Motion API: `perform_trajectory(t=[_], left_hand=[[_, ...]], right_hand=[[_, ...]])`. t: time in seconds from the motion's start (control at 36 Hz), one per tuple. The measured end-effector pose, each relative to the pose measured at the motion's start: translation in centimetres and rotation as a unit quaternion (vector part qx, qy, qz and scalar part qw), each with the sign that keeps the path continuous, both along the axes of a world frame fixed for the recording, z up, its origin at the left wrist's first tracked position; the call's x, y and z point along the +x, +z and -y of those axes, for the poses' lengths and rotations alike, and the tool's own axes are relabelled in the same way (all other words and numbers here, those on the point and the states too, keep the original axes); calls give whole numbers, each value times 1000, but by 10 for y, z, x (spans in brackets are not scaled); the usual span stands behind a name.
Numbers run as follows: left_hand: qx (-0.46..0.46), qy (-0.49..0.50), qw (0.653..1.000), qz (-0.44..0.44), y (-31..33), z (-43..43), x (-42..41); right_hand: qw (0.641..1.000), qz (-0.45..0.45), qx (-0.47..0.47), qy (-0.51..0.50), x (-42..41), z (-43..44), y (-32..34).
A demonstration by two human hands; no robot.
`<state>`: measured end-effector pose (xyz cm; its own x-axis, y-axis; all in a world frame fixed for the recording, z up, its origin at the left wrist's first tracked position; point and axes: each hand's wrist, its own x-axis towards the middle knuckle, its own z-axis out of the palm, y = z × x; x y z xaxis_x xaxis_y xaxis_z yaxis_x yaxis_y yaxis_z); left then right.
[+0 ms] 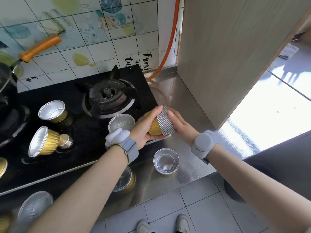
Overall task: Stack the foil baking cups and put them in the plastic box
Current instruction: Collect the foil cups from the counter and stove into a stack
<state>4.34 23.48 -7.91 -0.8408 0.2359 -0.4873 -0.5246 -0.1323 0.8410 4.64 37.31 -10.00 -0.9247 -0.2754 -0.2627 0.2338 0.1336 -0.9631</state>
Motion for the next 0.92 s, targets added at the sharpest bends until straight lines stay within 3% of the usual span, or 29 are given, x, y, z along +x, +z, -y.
perform_trajectory(t=[0.42,0.58,0.72,0.92], left_hand=[[26,11,1000,-2,4,13,13],[8,51,998,22,-1,22,16],[-11,60,998,12,-5,25,22],[-24,61,998,14,-7,29,29]], right_hand=[[998,19,58,-29,1,-3,-2],[982,52,181,-22,13,-15,-23],[939,62,335,51,26,-15,-44],[899,80,416,114,35,-9,-61]])
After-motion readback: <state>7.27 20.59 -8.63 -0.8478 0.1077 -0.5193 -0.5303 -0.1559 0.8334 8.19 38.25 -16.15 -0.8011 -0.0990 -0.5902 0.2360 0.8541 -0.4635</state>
